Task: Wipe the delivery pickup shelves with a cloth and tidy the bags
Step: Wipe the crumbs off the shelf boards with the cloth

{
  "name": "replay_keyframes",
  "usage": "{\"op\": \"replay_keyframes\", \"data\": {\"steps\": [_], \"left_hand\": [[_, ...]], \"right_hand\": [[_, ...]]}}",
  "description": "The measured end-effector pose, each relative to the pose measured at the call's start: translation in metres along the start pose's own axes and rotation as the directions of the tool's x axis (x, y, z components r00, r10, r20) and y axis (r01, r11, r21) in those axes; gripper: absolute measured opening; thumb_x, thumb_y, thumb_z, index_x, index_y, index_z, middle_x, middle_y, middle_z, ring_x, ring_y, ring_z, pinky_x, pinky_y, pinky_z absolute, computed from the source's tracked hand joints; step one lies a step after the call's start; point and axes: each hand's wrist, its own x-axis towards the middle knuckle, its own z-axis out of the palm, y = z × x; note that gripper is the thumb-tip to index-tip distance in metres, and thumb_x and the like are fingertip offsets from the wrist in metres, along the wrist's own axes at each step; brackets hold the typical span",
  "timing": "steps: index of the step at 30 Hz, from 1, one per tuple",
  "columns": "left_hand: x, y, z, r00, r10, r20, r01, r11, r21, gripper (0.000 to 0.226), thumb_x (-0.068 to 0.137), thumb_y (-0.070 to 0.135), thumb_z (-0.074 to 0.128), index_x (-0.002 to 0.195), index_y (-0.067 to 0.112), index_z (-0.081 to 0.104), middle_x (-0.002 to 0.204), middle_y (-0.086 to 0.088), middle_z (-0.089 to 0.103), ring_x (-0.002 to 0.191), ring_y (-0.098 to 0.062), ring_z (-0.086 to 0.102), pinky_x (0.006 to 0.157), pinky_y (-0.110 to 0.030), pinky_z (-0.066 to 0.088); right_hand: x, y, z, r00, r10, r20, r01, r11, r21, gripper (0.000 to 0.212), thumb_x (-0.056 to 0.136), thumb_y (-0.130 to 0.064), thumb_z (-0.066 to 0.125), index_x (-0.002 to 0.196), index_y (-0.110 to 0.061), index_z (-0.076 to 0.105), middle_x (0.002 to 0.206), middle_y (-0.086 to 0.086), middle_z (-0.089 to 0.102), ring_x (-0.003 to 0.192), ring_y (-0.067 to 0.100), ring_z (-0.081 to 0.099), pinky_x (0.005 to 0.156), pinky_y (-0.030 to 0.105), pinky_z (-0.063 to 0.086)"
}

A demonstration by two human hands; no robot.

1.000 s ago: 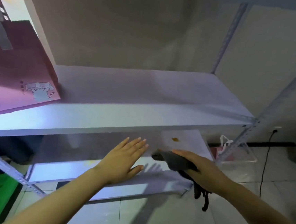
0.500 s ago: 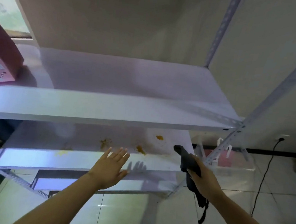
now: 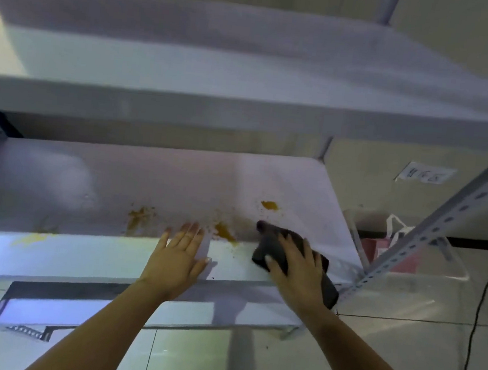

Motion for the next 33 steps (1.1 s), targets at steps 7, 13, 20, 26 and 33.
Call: {"op": "replay_keyframes", "data": {"steps": [7,13,20,26,33], "left_hand": [[0.022,-0.009,0.047,0.974,0.021,-0.224,-0.049,0.991,-0.122,0.084,0.084,0.075,-0.003,0.148,0.021,-0.007,0.156,0.009,-0.009,0.145,-0.008,-0.013,0.117,-0.041,-0.012],[0.028,-0.016,0.056,0.953,0.021,-0.302,-0.047,0.996,-0.079,0.097,0.070,0.079,-0.017,0.150,0.025,-0.010,0.150,0.017,-0.022,0.138,0.000,-0.027,0.115,-0.038,-0.018],[0.028,-0.013,0.053,0.926,-0.016,-0.378,-0.013,0.997,-0.074,0.099,0.068,0.080,-0.008,0.151,0.026,-0.008,0.151,0.018,-0.022,0.137,0.002,-0.028,0.114,-0.044,-0.020],[0.036,-0.015,0.049,0.881,0.014,-0.472,0.005,0.999,0.040,0.103,0.068,0.080,-0.014,0.153,0.023,0.000,0.159,0.010,-0.008,0.139,0.000,-0.020,0.114,-0.047,-0.019],[0.035,-0.016,0.055,0.875,-0.025,-0.484,-0.052,0.988,-0.144,0.101,0.070,0.083,-0.007,0.152,0.026,0.014,0.159,0.014,0.007,0.143,0.002,-0.009,0.116,-0.042,-0.014]], "right_hand": [[0.004,0.021,0.026,0.962,-0.265,0.067,0.272,0.894,-0.356,0.070,0.091,-0.070,0.006,0.145,-0.037,0.035,0.153,-0.010,0.033,0.146,0.021,0.017,0.115,0.045,-0.007],[0.067,0.031,0.016,0.971,-0.148,0.185,0.212,0.894,-0.395,0.090,0.071,-0.081,-0.008,0.151,-0.040,0.004,0.161,-0.011,0.000,0.147,0.015,-0.011,0.114,0.053,-0.016],[0.061,0.029,0.022,0.945,-0.217,0.246,0.303,0.866,-0.398,0.076,0.087,-0.074,0.009,0.152,-0.034,-0.001,0.161,-0.007,-0.005,0.147,0.010,-0.009,0.114,0.049,-0.017],[0.021,0.042,0.009,0.942,-0.170,0.291,0.268,0.900,-0.343,0.083,0.074,-0.079,0.003,0.149,-0.043,-0.005,0.160,-0.013,-0.007,0.146,0.008,-0.010,0.117,0.046,-0.013],[0.094,0.054,0.004,0.985,-0.027,0.171,0.086,0.932,-0.351,0.052,0.101,-0.050,0.008,0.149,-0.041,-0.008,0.161,-0.011,0.004,0.148,0.017,0.005,0.116,0.054,-0.006]]}}
